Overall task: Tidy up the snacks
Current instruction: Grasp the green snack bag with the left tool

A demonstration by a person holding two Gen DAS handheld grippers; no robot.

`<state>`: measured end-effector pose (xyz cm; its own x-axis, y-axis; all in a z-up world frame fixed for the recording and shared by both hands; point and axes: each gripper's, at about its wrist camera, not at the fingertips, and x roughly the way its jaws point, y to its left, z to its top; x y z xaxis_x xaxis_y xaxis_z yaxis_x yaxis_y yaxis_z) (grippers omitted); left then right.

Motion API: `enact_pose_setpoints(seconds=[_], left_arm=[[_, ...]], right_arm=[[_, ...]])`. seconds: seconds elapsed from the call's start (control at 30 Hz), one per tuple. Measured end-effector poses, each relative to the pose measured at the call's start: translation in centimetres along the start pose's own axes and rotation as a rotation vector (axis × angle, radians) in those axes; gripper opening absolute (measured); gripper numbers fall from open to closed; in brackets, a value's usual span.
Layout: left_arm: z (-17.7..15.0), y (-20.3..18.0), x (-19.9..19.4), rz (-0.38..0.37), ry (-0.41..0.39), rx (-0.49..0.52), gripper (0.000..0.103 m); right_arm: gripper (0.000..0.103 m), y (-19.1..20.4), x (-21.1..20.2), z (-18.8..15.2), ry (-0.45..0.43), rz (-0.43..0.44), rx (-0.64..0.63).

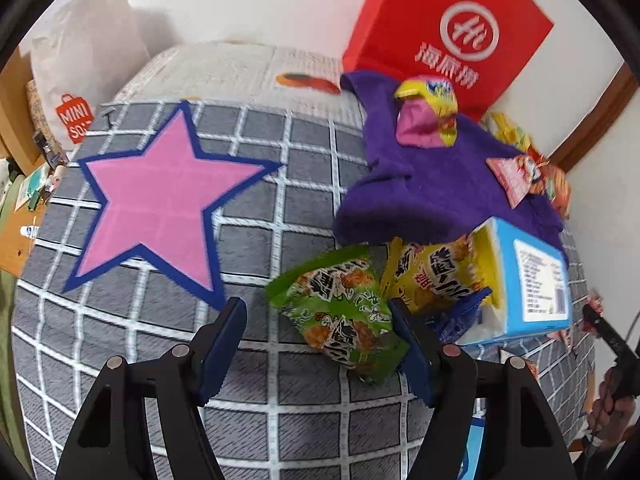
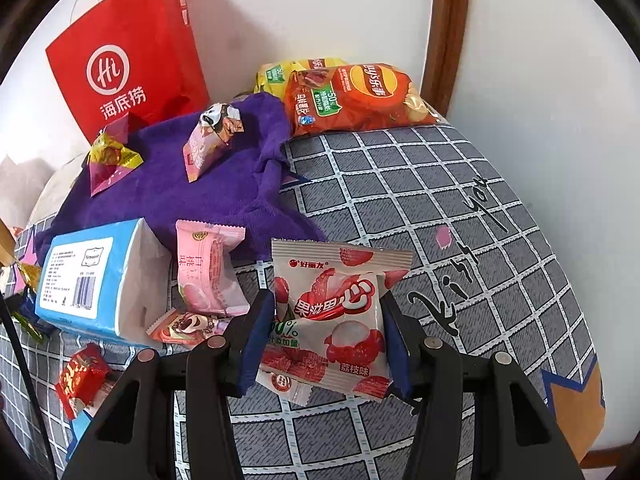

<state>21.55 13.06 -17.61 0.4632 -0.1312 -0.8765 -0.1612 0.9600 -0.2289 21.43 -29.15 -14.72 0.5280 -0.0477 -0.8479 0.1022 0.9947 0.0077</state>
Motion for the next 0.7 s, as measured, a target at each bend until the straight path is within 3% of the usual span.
enact_pose_setpoints(seconds=[0.1, 0.23, 0.3, 0.37, 0.7], left_arm=[[0.0, -0.5, 1.5, 0.023, 0.026, 0.002, 0.070], [0.1, -0.7, 1.5, 0.038, -0.004, 0.010, 0.067], [0.2, -0.3, 1.3, 0.016, -0.004, -0.003, 0.050], [0.3, -0.2, 0.9, 0.008, -0.004, 0.000, 0.048], [-0.3, -0.1, -3.8, 0.022, -0.076, 0.011, 0.047]], right_arm=[[0.052, -0.1, -0.4, -0.1, -0.002, 0.005, -0.001], [0.052, -0.4, -1.1, -0.3, -0.009, -0.006, -0.002], [0.052, -0.5, -1.3, -0.4, -0.011, -0.006, 0.002], [0.052, -0.5, -1.5, -0.4, -0.014, -0.006, 0.001], [0.052, 0.6, -4.0, -0.1, -0.070, 0.041, -0.014]])
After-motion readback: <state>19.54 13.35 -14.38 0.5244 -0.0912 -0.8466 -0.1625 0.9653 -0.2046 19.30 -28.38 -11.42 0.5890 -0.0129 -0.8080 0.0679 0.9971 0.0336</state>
